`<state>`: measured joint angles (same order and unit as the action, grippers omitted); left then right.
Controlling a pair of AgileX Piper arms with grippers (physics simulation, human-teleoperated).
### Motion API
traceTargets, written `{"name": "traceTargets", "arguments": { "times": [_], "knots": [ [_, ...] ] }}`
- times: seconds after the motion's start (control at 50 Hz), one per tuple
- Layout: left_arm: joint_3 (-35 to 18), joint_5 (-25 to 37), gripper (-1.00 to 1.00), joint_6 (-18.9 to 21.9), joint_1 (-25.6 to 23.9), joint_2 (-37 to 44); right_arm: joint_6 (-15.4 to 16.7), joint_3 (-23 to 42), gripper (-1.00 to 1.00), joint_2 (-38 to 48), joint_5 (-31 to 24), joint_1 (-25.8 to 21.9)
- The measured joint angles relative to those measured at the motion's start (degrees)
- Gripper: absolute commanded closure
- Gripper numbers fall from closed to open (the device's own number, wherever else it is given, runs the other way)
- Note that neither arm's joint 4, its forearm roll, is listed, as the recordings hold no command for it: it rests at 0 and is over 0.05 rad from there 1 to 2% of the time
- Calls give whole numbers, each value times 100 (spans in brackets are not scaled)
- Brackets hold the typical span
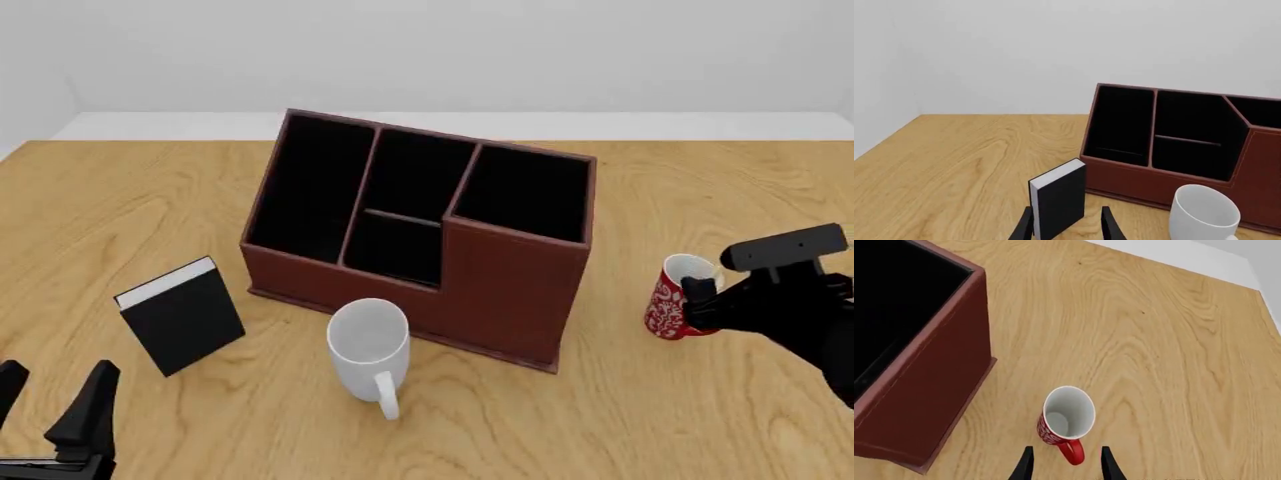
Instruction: Pick up the red mug and place it to the right of the caddy.
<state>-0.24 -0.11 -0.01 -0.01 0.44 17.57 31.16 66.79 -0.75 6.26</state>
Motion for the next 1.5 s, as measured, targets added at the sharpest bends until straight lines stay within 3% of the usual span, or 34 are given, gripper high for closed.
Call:
{"name": "traceTargets", "arguments": {
  "times": [1.5],
  "knots": [
    [0, 0, -100, 0, 0, 0, 155, -194, -100, 1501, 1078, 307]
  ]
}}
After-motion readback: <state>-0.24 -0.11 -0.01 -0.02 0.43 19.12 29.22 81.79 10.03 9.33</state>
